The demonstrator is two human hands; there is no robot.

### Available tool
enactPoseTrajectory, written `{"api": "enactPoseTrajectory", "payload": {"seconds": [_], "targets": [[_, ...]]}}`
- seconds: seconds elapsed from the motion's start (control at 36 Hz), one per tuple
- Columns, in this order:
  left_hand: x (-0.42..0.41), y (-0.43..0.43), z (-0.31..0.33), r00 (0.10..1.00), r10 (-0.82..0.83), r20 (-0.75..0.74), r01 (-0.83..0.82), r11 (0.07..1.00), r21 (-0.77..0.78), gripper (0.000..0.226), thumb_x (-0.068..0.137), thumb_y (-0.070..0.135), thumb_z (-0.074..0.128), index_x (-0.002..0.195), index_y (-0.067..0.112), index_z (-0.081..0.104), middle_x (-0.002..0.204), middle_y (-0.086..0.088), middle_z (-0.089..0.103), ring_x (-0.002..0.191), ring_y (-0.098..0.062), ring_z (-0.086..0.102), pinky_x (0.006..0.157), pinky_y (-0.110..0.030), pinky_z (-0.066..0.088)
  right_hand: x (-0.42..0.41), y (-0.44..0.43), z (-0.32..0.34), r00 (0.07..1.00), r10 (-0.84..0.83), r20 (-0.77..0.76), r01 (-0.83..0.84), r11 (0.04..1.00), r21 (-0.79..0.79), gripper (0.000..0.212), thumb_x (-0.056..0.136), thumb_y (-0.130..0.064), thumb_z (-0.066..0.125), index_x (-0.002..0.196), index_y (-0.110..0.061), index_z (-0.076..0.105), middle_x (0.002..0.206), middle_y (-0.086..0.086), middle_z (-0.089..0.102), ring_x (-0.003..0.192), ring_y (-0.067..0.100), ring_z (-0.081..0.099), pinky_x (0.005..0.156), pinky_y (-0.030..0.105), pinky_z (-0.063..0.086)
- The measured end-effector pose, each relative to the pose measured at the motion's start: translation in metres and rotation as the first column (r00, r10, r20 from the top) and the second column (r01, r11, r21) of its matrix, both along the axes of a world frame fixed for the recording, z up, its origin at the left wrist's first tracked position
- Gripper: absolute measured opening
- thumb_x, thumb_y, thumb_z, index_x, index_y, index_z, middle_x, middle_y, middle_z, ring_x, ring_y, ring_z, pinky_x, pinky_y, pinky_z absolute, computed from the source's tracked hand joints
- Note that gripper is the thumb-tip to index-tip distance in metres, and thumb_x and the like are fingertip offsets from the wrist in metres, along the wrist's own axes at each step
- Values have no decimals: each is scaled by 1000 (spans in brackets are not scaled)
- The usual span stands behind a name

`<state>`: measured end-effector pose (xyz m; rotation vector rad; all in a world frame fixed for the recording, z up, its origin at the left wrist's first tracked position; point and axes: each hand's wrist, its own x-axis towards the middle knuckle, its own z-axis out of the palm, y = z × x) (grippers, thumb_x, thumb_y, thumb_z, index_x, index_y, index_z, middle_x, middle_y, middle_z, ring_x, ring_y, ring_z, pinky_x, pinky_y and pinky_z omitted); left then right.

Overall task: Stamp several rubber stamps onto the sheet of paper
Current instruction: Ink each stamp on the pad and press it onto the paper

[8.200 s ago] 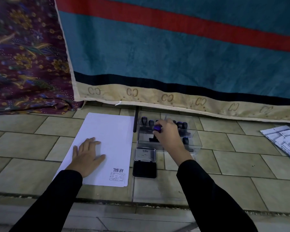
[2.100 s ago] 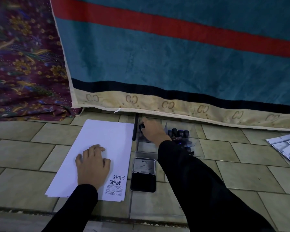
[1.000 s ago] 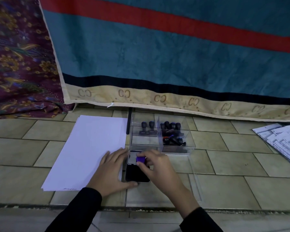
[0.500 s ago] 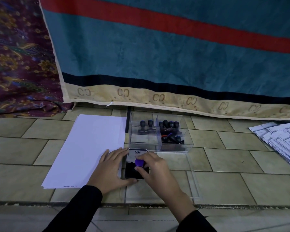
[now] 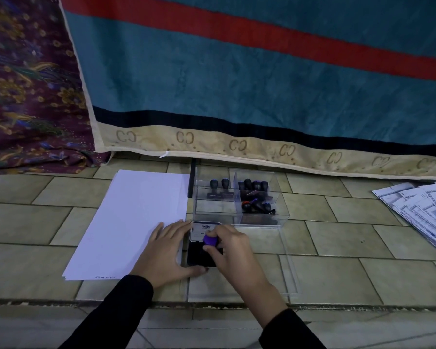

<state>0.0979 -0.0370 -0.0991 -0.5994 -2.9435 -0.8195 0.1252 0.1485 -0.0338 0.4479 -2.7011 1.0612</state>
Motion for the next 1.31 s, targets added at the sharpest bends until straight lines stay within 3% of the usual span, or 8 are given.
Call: {"api": "enactPoseTrajectory", "payload": {"seconds": [0.08,0.17,0.28,0.33,0.42,0.56,0.86,1.31], "targets": [[1,-4,5,997,-5,80,-10,984,180,83,70,85,43,142,50,21,150,30,20,140,9,12,120,-32,4,1,-1,1,1000,12,7,-12,1000,2,19,80,-10,70,98,-9,64,100,4,63,87,14,60,79,30,54],[0,-12,13,970,35,240,-160,836,525,62,81,69,48,138,53,30,145,37,29,136,13,21,113,-29,20,6,2,-3,1000,26,16,-26,1000,-4,21,82,-11,69,102,-10,63,104,3,61,94,14,60,83,30,54],[-5,-22,23,961,210,182,-278,702,656,35,95,44,45,129,50,44,140,34,40,130,16,31,110,-27,26,2,2,-2,999,11,50,-11,1000,-4,23,83,-13,68,105,-11,62,106,3,61,93,16,60,82,32,54],[-10,-32,23,933,345,103,-334,722,606,31,98,31,46,128,38,49,143,19,44,134,2,36,112,-31,29,-3,0,2,997,-21,75,23,1000,-21,22,83,-15,69,104,-13,63,103,3,62,88,17,61,79,34,55],[-19,-48,19,869,495,-17,-462,822,333,35,97,20,49,131,20,51,148,1,43,137,-20,36,112,-43,28,-10,-7,6,998,-43,44,46,996,-73,22,83,-18,69,104,-15,63,101,1,65,87,13,62,78,29,56],[-20,-50,5,848,530,-7,-530,848,-4,40,97,25,44,137,17,46,156,-2,31,147,-18,18,118,-46,6,-26,-35,9,997,66,36,-63,994,-88,26,83,-15,69,108,-12,62,107,3,62,89,14,62,81,26,56],[-23,-50,2,846,531,-37,-533,846,-32,38,96,27,46,132,20,49,153,-1,35,145,-16,23,118,-46,7,-48,-62,0,984,153,95,-156,987,24,28,85,-17,66,111,-10,60,108,9,60,91,21,61,83,37,54],[-23,-49,3,840,539,-62,-542,839,-48,38,95,26,48,132,17,50,151,-3,38,143,-19,27,116,-47,10,-43,-68,-7,980,172,102,-183,977,106,27,87,-16,63,112,-7,60,109,11,60,89,25,61,79,35,53]]}}
